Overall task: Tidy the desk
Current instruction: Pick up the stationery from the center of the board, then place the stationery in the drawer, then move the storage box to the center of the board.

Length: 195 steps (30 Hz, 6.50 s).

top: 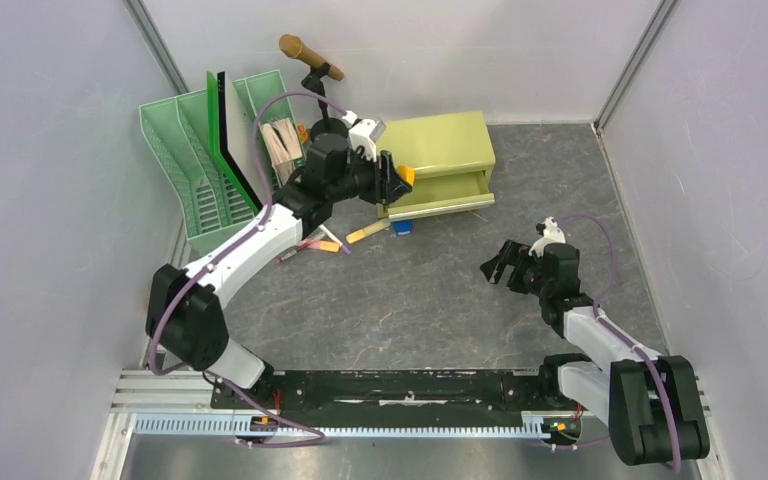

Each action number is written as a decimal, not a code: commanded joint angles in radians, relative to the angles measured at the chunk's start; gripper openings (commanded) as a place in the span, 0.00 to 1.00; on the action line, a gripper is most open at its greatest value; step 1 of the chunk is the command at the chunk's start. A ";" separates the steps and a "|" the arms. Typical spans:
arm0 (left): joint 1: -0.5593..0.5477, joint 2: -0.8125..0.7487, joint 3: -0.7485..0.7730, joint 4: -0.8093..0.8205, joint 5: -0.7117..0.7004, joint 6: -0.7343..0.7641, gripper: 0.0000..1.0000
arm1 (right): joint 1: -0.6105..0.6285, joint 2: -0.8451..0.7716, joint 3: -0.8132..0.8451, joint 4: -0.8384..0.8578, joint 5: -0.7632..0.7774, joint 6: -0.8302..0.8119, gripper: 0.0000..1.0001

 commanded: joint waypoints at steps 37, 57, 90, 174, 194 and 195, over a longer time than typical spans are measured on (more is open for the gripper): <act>-0.107 0.255 0.206 -0.182 -0.503 -0.143 0.47 | -0.007 0.019 0.031 -0.008 0.026 -0.069 0.98; -0.110 0.119 0.140 -0.085 -0.374 -0.159 0.80 | -0.008 0.011 0.031 -0.008 0.024 -0.083 0.98; -0.101 -0.371 -0.376 -0.236 -0.597 -0.303 1.00 | -0.008 0.022 0.025 0.019 -0.035 -0.061 0.98; 0.038 0.469 0.195 0.016 -0.435 -0.331 0.79 | -0.007 0.127 0.023 0.065 -0.066 -0.072 0.98; -0.027 0.655 0.501 -0.100 -0.412 -0.335 0.82 | -0.009 0.134 0.024 0.065 -0.066 -0.076 0.98; -0.027 0.653 0.500 -0.105 -0.419 -0.334 0.82 | -0.008 0.134 0.025 0.065 -0.065 -0.076 0.98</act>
